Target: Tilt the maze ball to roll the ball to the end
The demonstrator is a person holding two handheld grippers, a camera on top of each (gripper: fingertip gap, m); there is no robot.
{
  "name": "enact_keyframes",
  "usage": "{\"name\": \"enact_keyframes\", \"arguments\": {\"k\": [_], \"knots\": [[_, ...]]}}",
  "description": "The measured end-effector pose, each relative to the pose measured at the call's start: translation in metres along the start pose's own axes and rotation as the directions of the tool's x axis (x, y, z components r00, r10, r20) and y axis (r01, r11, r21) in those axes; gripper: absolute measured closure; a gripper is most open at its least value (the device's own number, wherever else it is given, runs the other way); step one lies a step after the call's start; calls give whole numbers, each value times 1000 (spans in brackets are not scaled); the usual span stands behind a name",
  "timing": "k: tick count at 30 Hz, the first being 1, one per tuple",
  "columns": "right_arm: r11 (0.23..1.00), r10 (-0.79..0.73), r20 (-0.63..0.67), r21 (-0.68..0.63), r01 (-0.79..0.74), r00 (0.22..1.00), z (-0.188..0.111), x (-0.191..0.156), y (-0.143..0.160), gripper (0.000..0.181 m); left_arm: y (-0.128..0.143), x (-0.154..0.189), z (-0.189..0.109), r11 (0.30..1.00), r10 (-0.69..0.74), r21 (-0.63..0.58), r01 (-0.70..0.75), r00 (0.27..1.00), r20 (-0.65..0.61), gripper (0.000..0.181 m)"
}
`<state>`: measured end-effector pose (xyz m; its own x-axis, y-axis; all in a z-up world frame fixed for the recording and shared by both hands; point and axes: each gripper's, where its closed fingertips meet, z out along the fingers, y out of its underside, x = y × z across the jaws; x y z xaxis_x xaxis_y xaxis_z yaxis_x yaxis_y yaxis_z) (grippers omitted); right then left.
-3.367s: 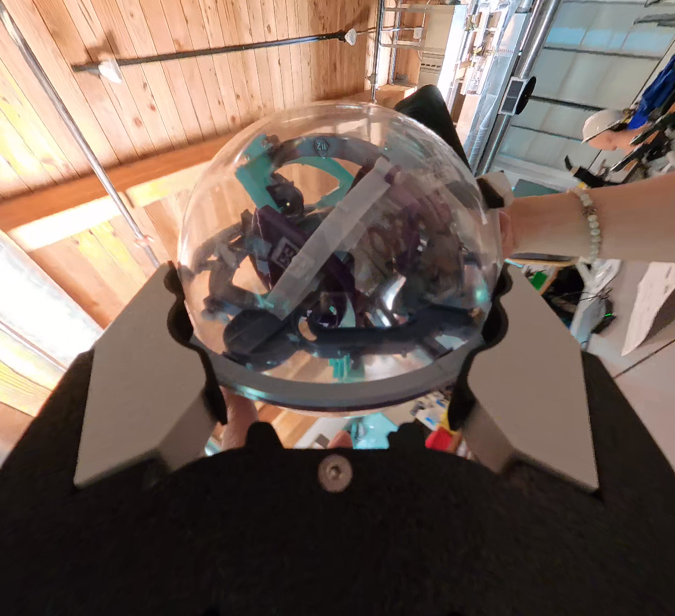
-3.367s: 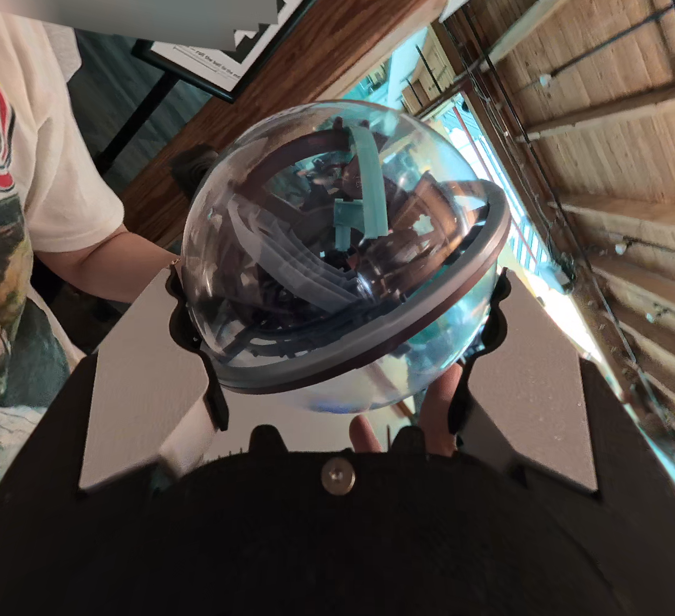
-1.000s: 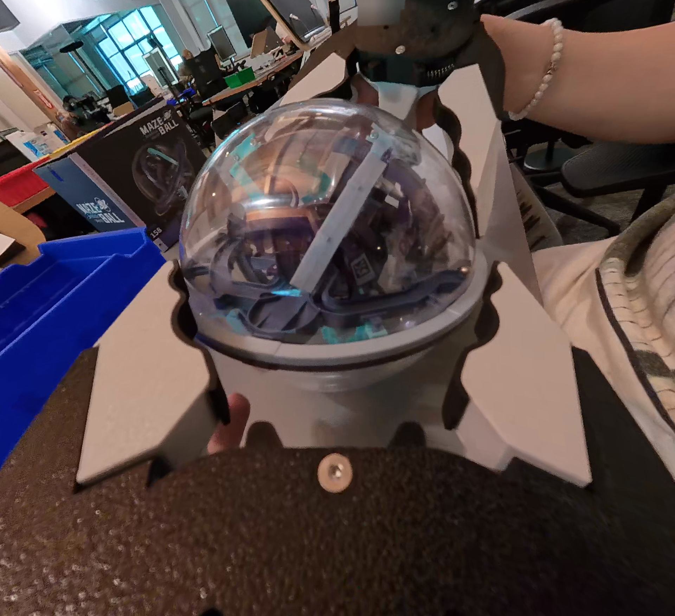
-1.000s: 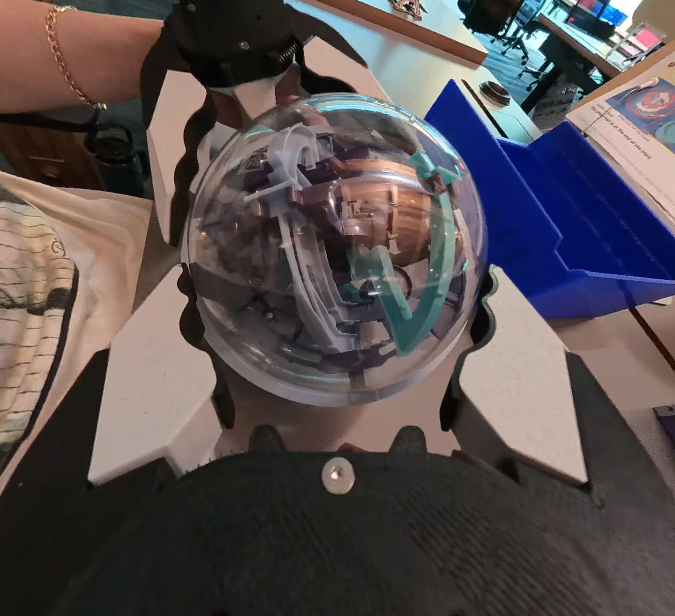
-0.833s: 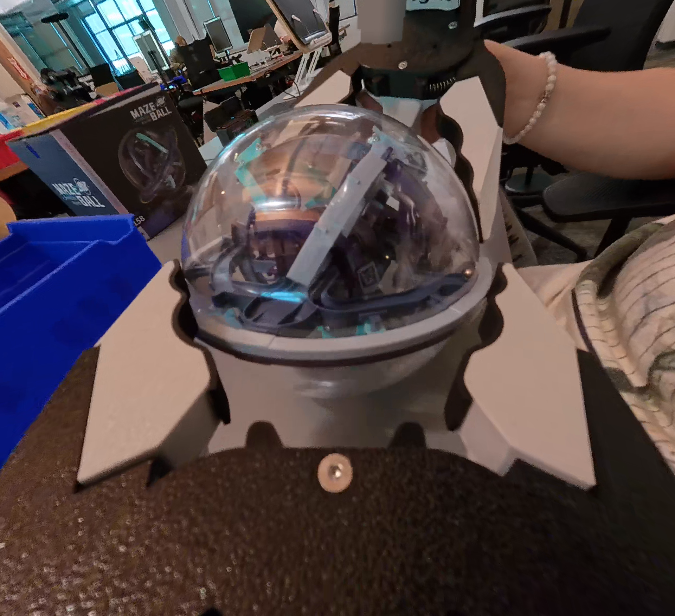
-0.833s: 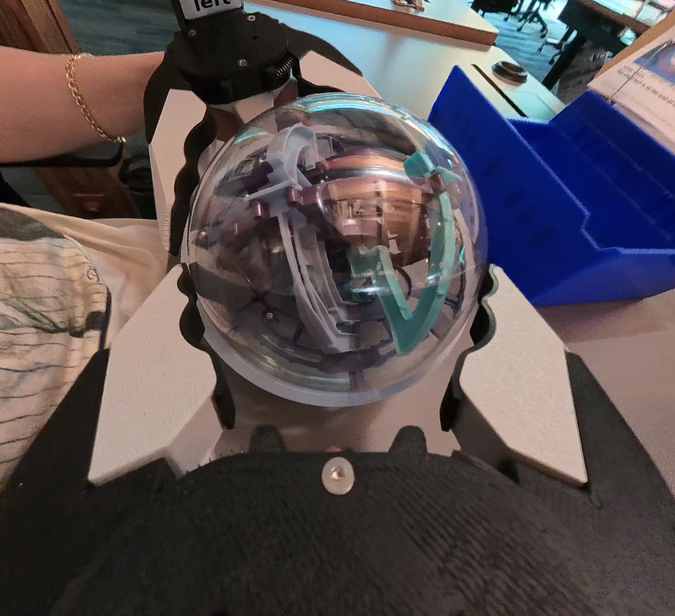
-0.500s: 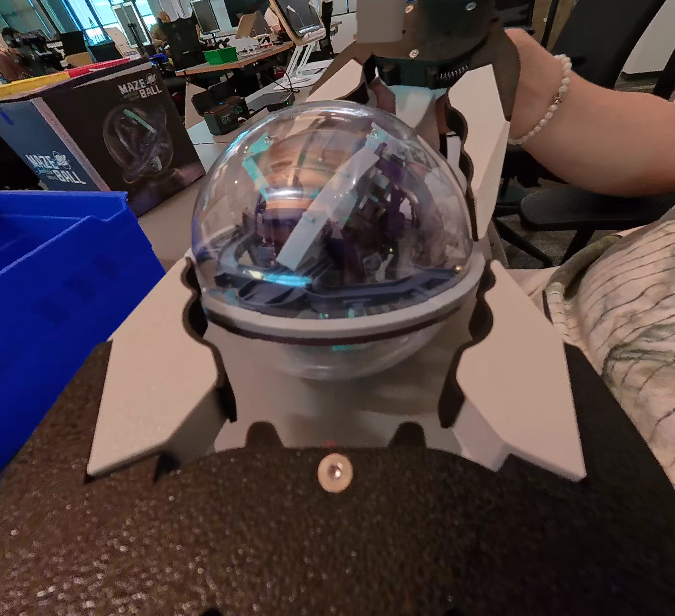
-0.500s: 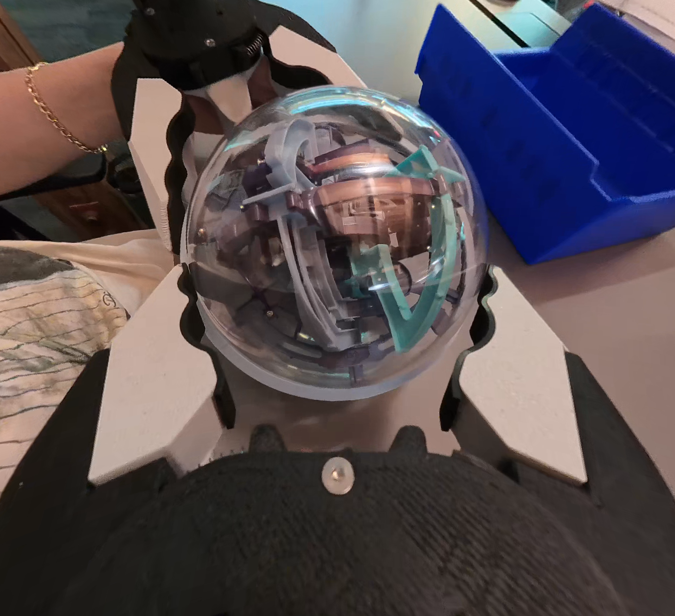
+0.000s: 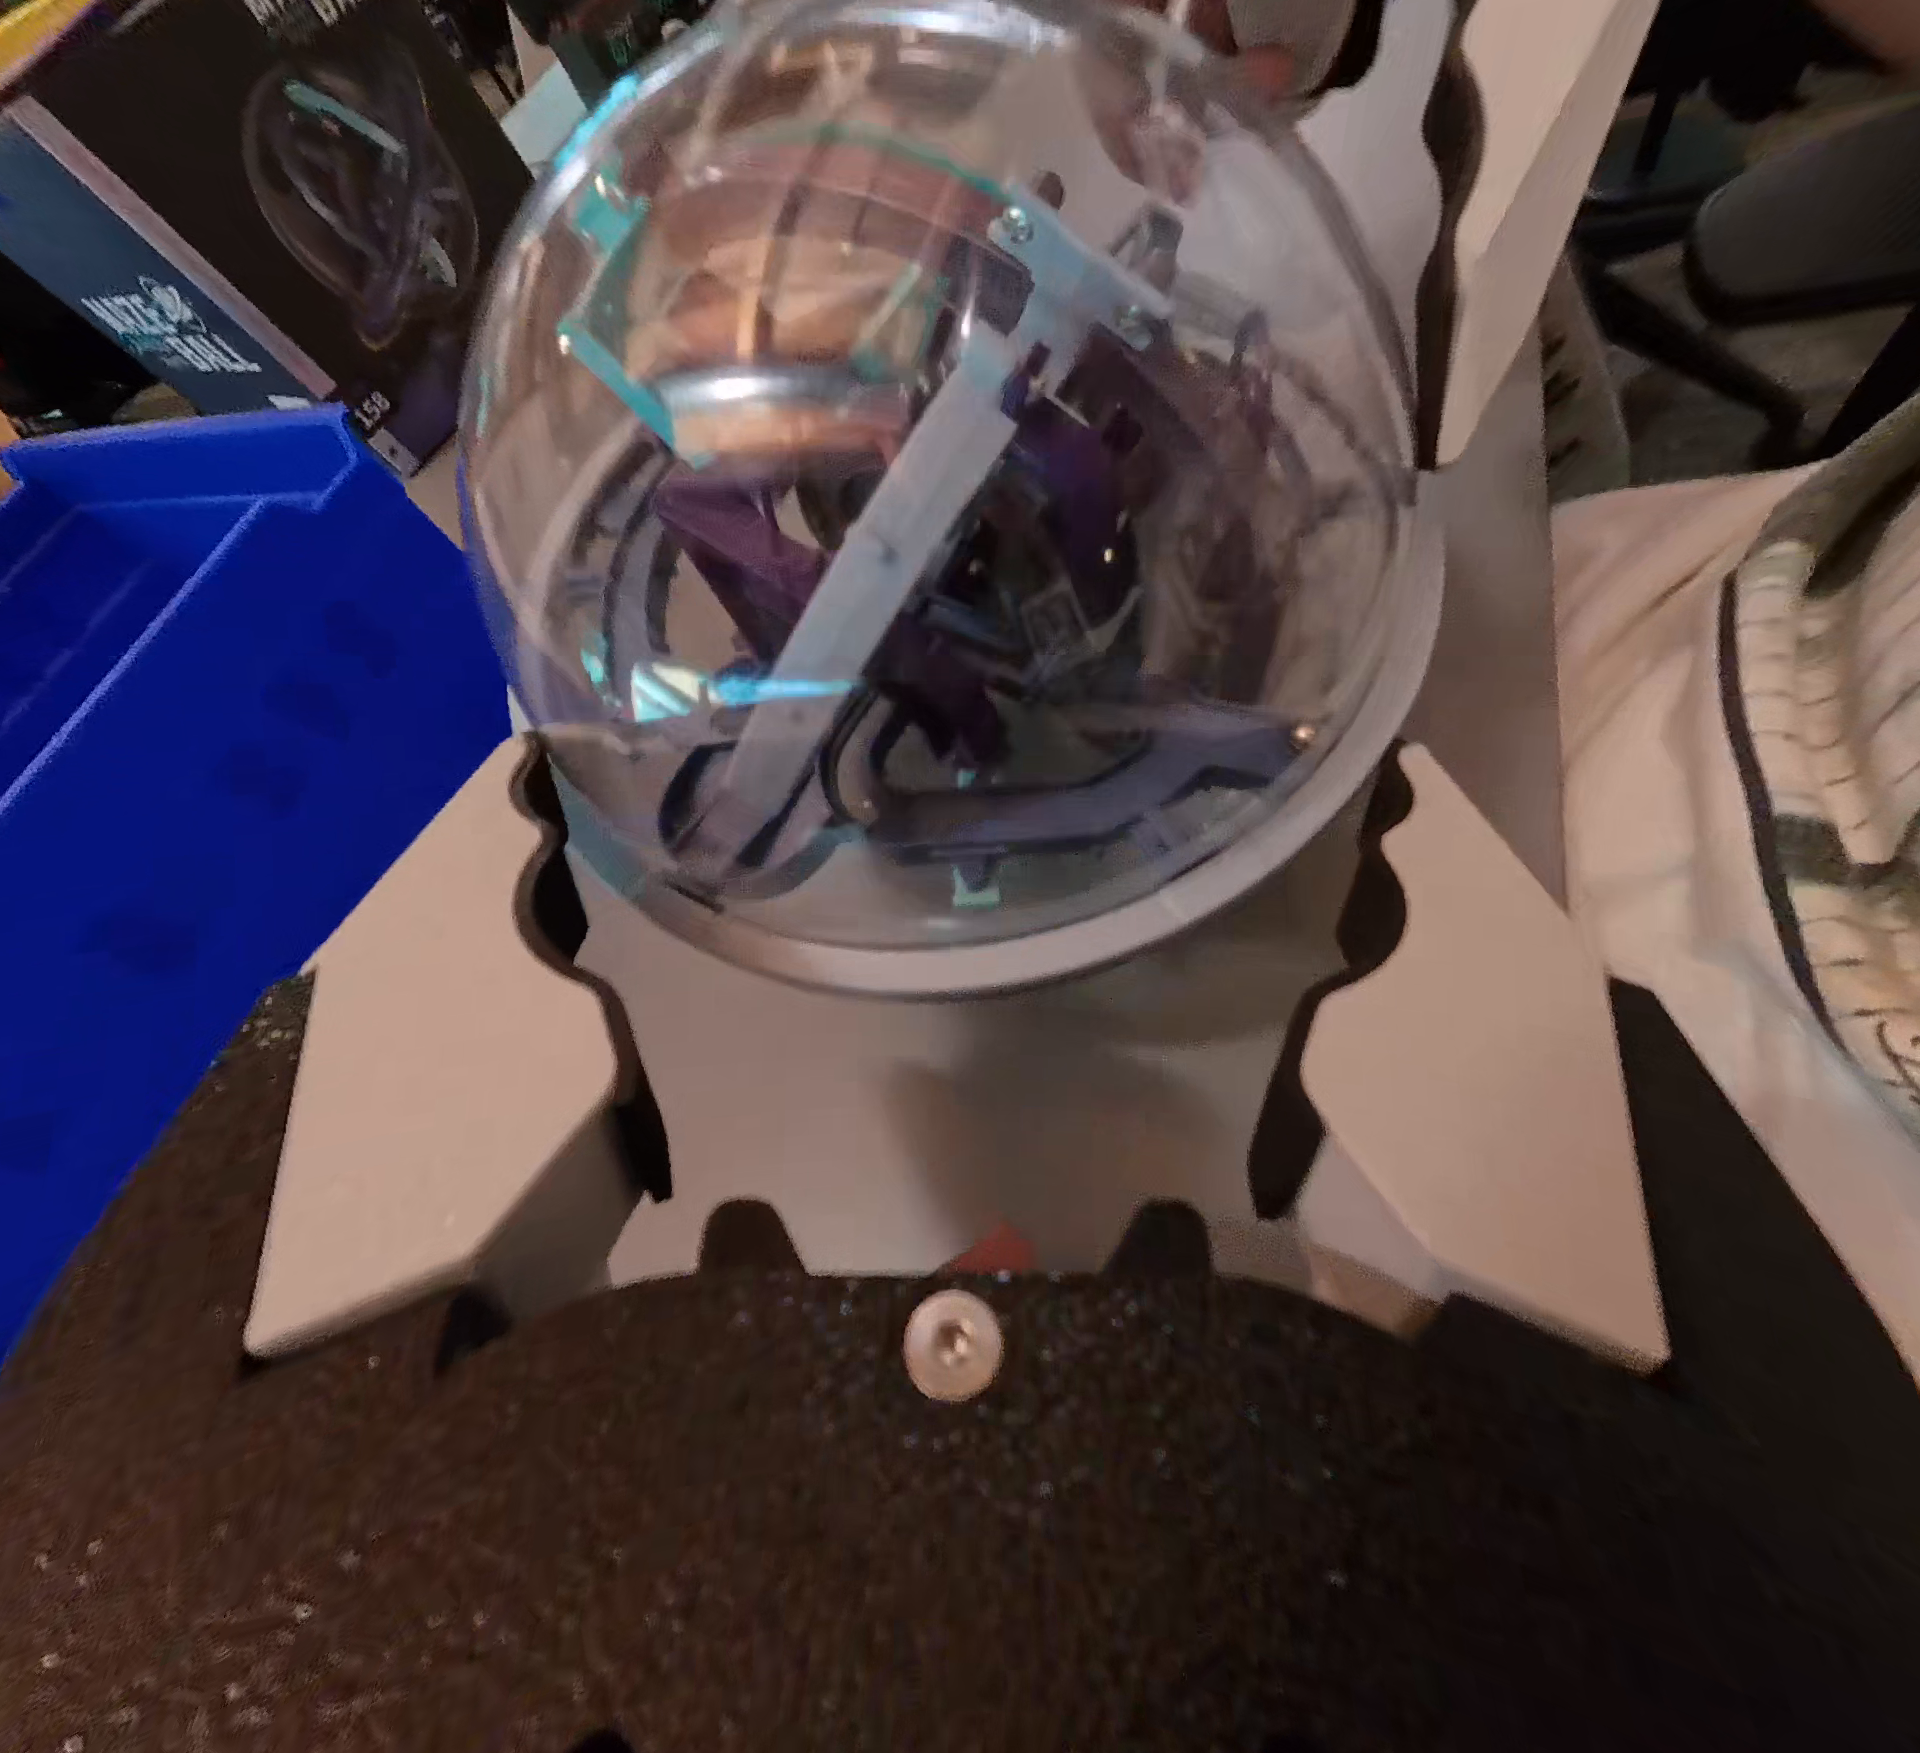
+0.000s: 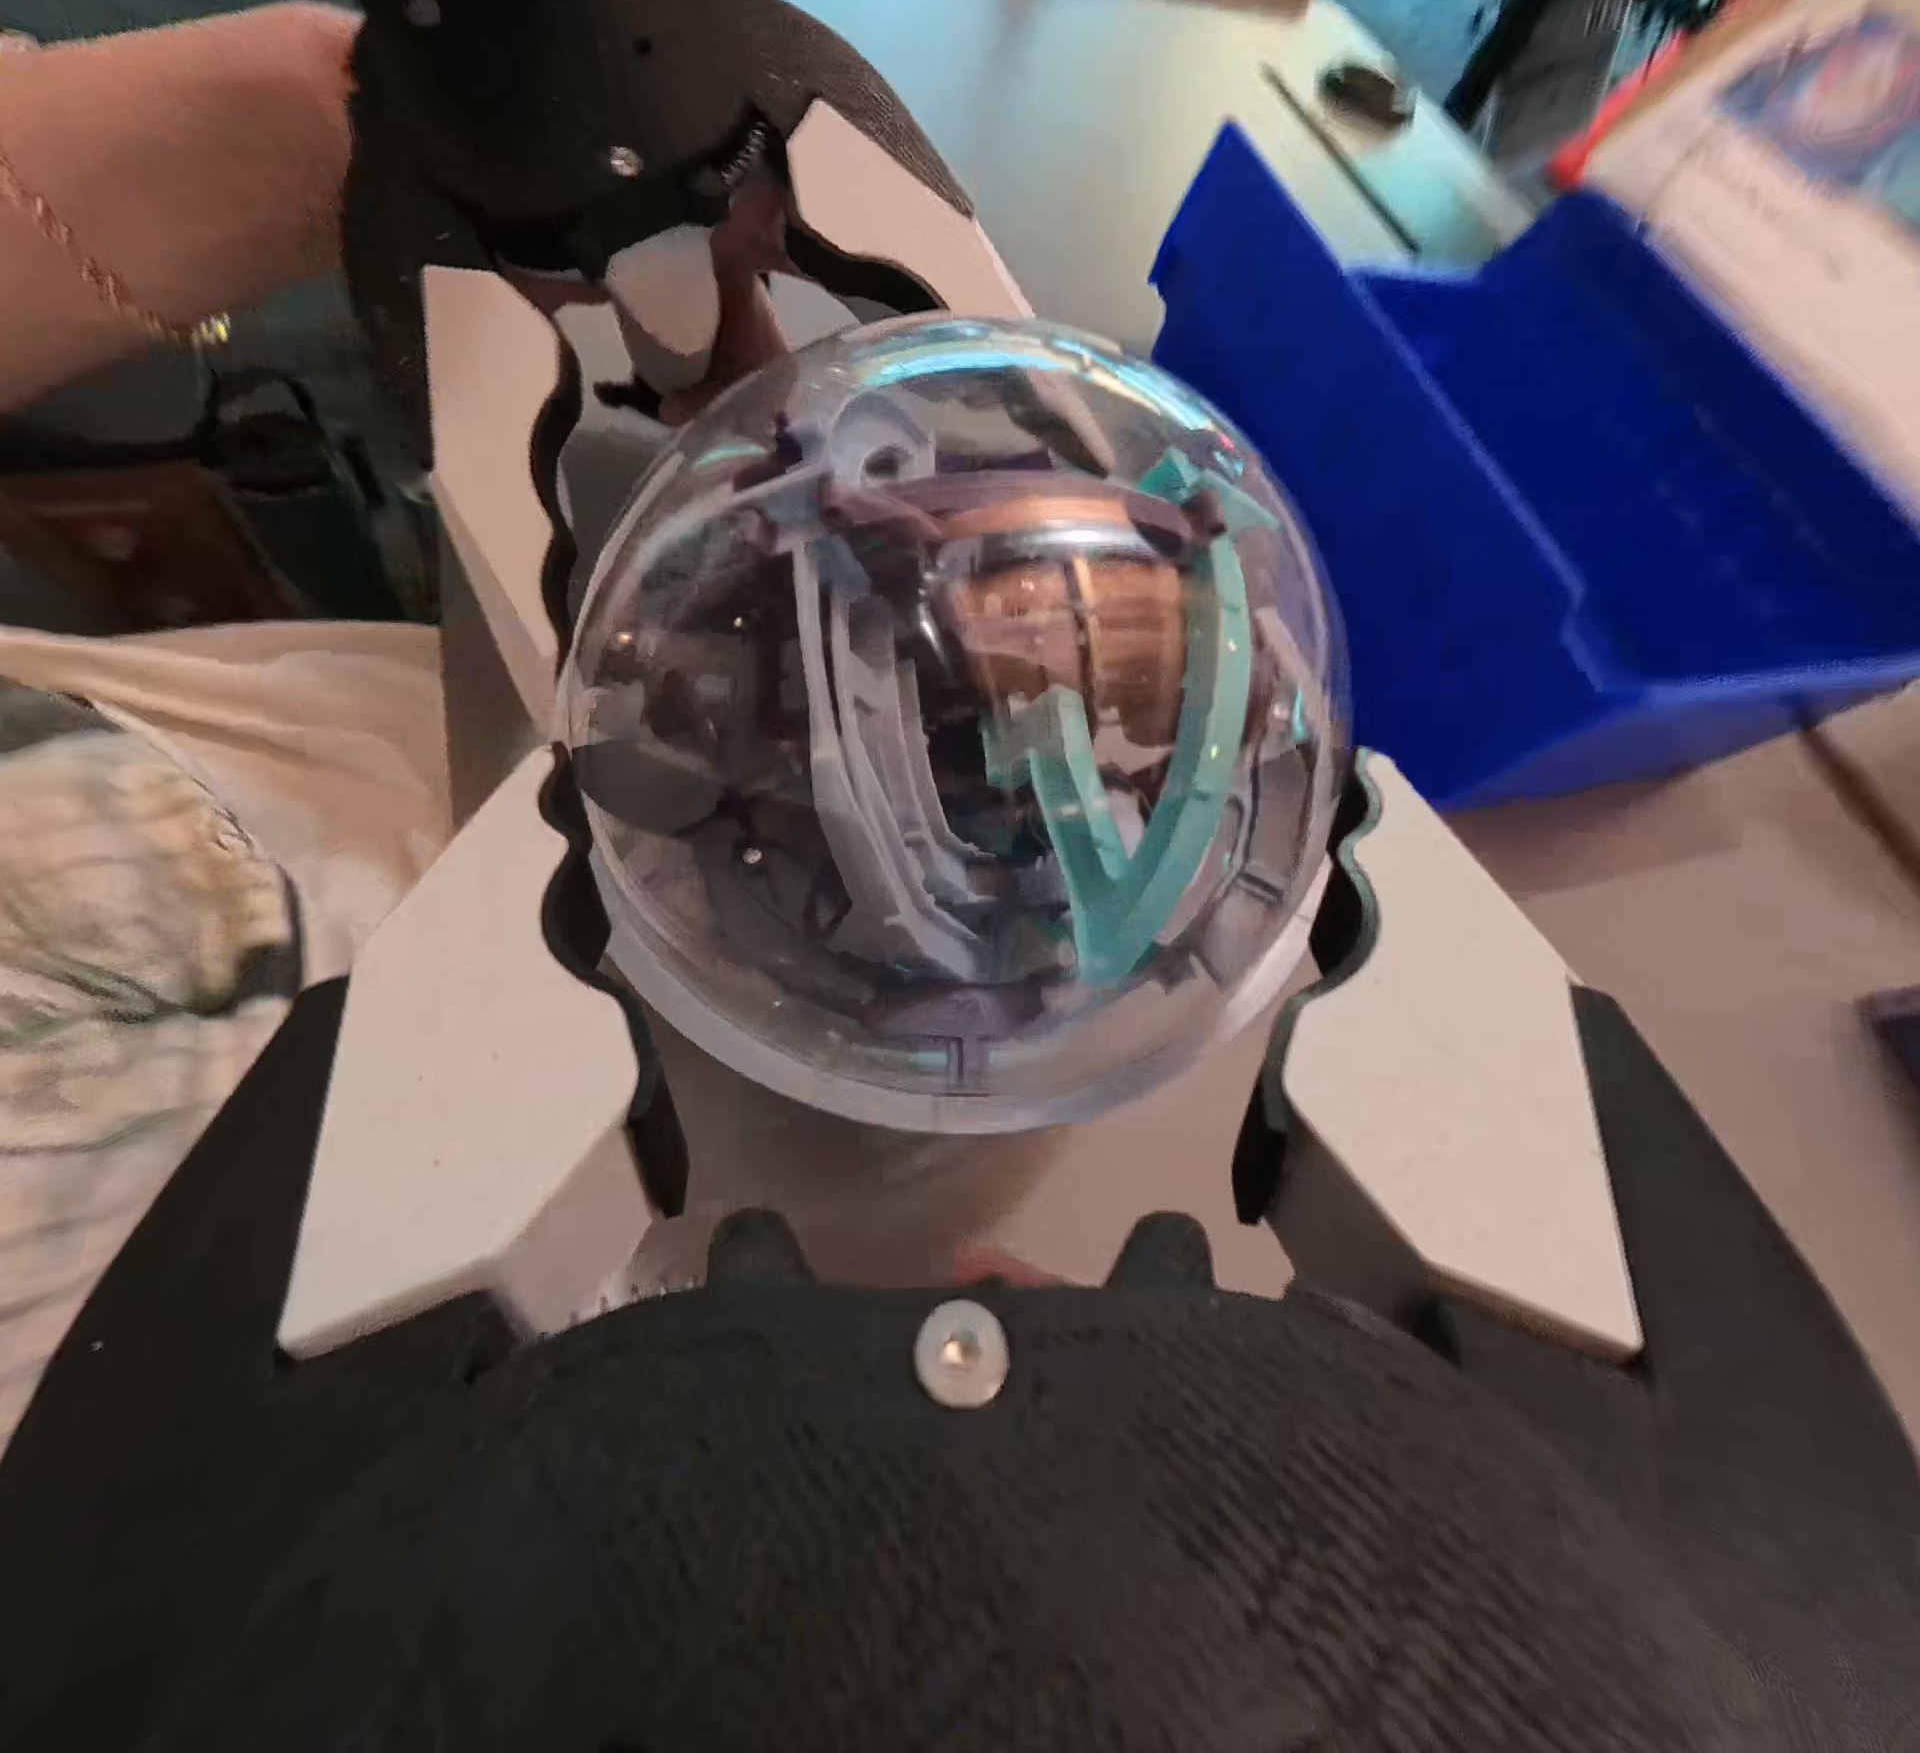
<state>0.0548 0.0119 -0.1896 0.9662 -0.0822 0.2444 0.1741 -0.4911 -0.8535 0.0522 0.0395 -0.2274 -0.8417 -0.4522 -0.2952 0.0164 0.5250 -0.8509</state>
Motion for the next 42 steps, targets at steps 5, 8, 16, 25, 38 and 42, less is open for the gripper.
{"name": "enact_keyframes", "arguments": {"k": [5, 8, 16, 25, 38, 42], "knots": [[994, -72, 0, 79, 72, 997, 3, 4, 0, 39, -4, -1, 1, 995, -77, 57, 78, 997, -22, 40], [997, 8, 34, 81, -11, 999, 3, 6, 3, 39, -10, -2, 0, 989, -104, 103, 107, 994, -34, 39], [920, 369, 208, 58, -388, 906, 7, -2, 4, 39, -26, -1, -14, 932, -299, 160, 324, 941, -158, 38], [927, 353, 194, 63, -371, 915, 8, -2, 3, 39, -24, 0, -15, 935, -290, 162, 314, 944, -156, 38], [996, 29, 82, 82, -36, 996, 13, -7, 5, 39, -12, 1, -19, 983, -127, 125, 137, 988, -89, 38], [996, -47, 36, 75, 44, 998, 16, -9, 3, 40, -26, 3, -28, 938, -265, 180, 295, 948, -175, 31]]}}
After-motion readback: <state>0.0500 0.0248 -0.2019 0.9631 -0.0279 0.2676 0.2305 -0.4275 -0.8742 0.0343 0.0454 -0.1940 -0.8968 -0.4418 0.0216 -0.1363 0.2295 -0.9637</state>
